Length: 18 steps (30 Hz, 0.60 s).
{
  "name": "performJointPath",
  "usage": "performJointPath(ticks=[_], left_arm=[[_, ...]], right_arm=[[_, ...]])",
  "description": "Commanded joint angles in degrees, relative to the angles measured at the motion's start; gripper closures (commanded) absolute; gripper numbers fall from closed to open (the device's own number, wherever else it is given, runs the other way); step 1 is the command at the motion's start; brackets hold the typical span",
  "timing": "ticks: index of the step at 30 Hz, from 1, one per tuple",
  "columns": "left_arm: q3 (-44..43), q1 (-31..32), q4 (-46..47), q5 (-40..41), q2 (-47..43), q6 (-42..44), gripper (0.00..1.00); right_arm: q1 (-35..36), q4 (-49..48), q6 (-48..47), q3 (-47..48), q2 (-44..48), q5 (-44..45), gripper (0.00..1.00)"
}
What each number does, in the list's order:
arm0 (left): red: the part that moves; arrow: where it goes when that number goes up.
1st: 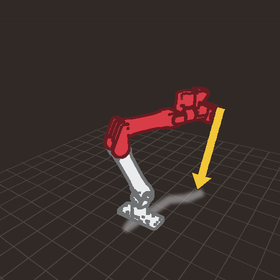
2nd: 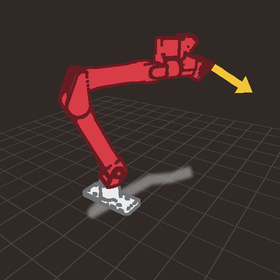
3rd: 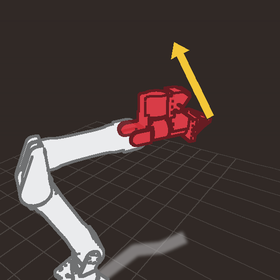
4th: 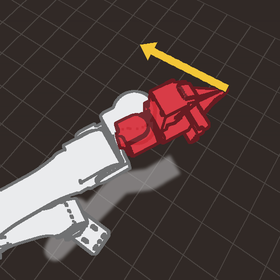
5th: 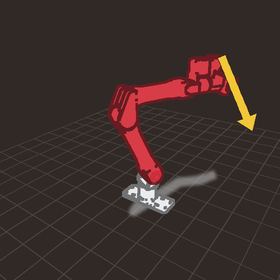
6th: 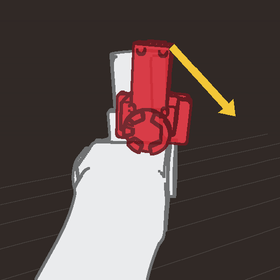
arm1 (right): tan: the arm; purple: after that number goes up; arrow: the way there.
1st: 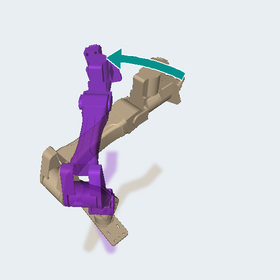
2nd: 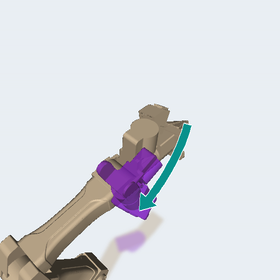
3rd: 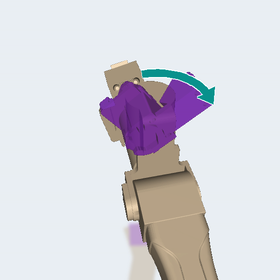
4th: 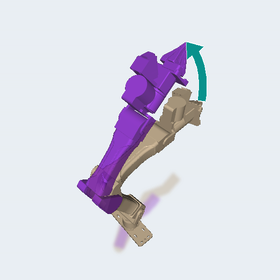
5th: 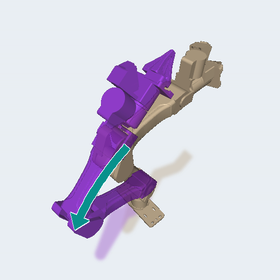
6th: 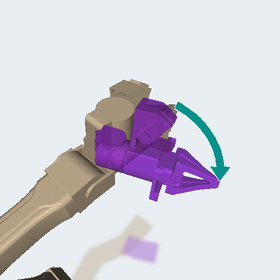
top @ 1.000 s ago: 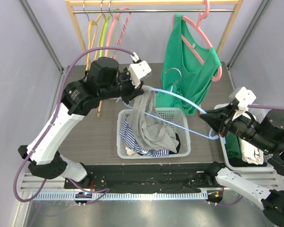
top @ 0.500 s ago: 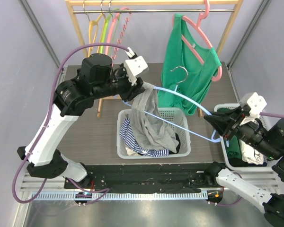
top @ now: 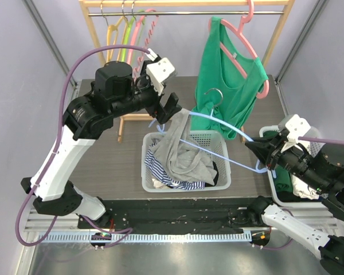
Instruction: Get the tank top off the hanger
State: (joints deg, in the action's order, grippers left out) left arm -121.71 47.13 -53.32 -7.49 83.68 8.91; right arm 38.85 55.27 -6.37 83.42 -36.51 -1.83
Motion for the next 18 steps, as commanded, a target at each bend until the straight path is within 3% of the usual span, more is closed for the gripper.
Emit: performJointPath(ticks=[1,6,14,18], left_arm=[[0.9,-0.2,2.8,-0.7,-1.2,-2.0,0.17],[4.6,0.3,3.0,-1.7,-1.4,-3.2,0.25],[0.7,2.1,4.6,-1.4,3.8,-3.8,0.26],[-5.0,4.8,5.7,-0.5,9.0,-4.6,0.20]], right_arm=[[-1.4,-9.4,-4.3,1.0,0.6,4.7,0.99],[-6.8,-15.3,-9.3,-0.3,2.0,3.8,0.99],[-9.1,-20.0,-13.0,-2.8,3.9,3.4,0.99],[-9.2,-19.9,-13.0,-2.8,3.7,2.9,0.99]])
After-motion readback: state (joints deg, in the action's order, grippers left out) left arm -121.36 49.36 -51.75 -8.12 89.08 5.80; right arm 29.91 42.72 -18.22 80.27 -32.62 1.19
